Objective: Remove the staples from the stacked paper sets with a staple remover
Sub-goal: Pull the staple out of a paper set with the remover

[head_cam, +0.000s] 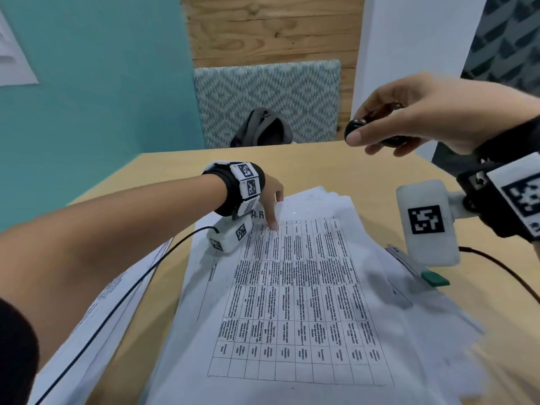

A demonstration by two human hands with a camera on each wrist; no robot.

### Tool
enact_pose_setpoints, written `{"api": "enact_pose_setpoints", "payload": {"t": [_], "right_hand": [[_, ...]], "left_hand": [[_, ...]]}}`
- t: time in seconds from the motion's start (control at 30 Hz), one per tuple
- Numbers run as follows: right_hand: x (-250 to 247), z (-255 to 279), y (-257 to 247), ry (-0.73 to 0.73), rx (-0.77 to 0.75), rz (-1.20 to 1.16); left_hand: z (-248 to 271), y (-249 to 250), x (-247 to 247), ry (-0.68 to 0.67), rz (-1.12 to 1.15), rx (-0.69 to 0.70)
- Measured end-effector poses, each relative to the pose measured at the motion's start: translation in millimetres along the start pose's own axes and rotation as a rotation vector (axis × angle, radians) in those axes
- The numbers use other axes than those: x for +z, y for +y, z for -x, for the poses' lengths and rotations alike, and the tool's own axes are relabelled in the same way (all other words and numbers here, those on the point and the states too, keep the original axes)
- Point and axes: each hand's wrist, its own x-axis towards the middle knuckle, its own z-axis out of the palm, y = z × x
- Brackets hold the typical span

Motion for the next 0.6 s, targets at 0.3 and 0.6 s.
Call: {"api": "enact_pose_setpoints", "payload": {"t": [0.3, 0.6], "right_hand": [[0, -3, 3, 0.005, 0.014, -0.001], [5, -7, 6, -0.022, 0.035, 0.007]], "left_hand": [[7, -26, -7, 0.215, 0.265, 0.180], [22, -37, -2, 0.351, 0.375, 0.222]]}}
